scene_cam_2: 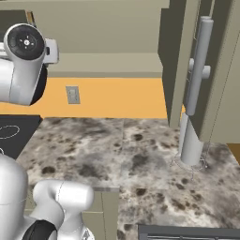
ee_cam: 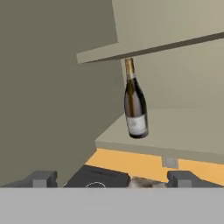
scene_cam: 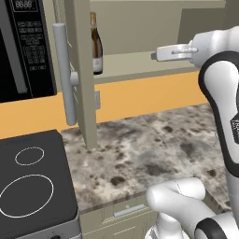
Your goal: Open the cabinet directly in front. Then move the wine and the cup to the dining counter with the jar on it.
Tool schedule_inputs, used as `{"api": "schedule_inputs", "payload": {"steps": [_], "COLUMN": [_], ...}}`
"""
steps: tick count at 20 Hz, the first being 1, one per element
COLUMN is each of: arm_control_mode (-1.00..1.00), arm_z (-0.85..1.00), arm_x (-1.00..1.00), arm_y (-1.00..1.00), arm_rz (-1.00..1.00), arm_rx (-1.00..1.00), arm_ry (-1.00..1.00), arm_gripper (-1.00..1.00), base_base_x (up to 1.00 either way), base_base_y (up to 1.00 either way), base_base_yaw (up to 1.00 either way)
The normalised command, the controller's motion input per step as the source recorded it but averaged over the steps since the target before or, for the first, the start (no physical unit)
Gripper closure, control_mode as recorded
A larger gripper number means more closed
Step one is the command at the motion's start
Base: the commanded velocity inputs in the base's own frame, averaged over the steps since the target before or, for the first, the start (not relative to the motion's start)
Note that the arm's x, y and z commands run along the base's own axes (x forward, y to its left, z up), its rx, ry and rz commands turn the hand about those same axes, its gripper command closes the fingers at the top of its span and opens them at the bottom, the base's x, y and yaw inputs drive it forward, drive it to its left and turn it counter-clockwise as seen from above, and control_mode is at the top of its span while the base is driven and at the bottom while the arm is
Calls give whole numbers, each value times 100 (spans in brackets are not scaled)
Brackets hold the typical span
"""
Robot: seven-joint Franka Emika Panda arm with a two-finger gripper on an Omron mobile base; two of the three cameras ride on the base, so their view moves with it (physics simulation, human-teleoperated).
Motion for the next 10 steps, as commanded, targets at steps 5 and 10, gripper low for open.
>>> {"api": "schedule_inputs", "payload": {"steps": [5, 10], "arm_control_mode": [-100, -100], "arm_z": [14, 22], "arm_x": [15, 4], "arm_y": [13, 14], "arm_rz": [6, 4], "arm_rx": [0, 0], "arm_ry": [-11, -2], "arm_gripper": [-100, -100], "base_base_x": [0, 0], "base_base_y": [0, 0], "base_base_yaw": [0, 0]}}
